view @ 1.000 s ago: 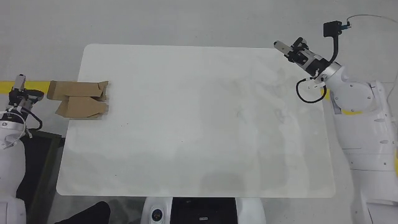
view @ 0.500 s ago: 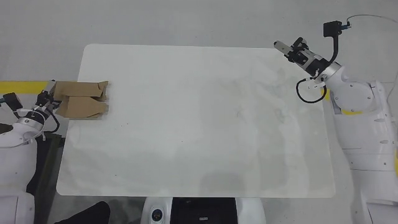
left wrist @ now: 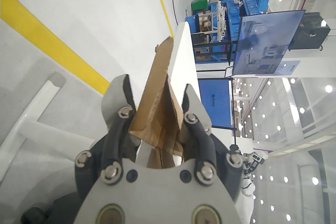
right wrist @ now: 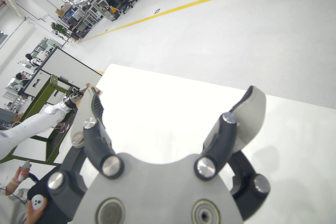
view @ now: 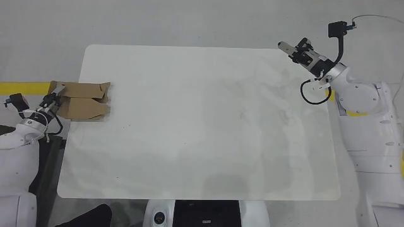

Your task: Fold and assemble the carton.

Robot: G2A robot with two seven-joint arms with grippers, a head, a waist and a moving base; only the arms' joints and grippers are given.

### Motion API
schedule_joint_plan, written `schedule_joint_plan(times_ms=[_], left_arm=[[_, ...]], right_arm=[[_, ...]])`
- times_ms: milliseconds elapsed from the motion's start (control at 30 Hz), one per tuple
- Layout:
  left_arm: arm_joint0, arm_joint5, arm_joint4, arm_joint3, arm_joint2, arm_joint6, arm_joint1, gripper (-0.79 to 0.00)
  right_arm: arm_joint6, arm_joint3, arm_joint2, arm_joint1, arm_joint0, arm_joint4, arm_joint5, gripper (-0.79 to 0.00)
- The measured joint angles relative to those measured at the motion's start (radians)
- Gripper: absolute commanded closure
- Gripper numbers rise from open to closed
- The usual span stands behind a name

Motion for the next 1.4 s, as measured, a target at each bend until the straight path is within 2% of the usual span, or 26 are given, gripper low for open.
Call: schedule_joint_plan(times_ms=[233, 400, 567, 833, 1000, 1167, 1400], left_arm=[[-0.015, -0.044, -0.039, -0.020, -0.028, -0.046, 0.009, 0.000], [-0.031, -0.110, -0.049, -0.057, -0.054, -0.066, 0.025, 0.000], [-0.044, -0.150, -0.079, -0.116, -0.075, -0.115, 0.035, 0.000], [-0.072, -0.161, -0.103, -0.246, -0.070, -0.191, 0.032, 0.000], [-0.111, -0.148, -0.074, -0.330, -0.027, -0.218, 0.021, 0.000], [-0.159, -0.098, -0.050, -0.394, 0.051, -0.252, -0.004, 0.000], [-0.233, -0.095, -0.016, -0.451, 0.166, -0.271, -0.045, 0.000]], right_arm=[[0.000, 0.000, 0.000, 0.000, 0.000, 0.000, 0.000, -0.785], [0.000, 0.000, 0.000, 0.000, 0.000, 0.000, 0.000, -0.785], [0.000, 0.000, 0.000, 0.000, 0.000, 0.000, 0.000, -0.785], [0.000, 0.000, 0.000, 0.000, 0.000, 0.000, 0.000, -0.785], [0.000, 0.000, 0.000, 0.000, 0.000, 0.000, 0.000, -0.785], [0.000, 0.000, 0.000, 0.000, 0.000, 0.000, 0.000, -0.785], [0.000, 0.000, 0.000, 0.000, 0.000, 0.000, 0.000, -0.785]])
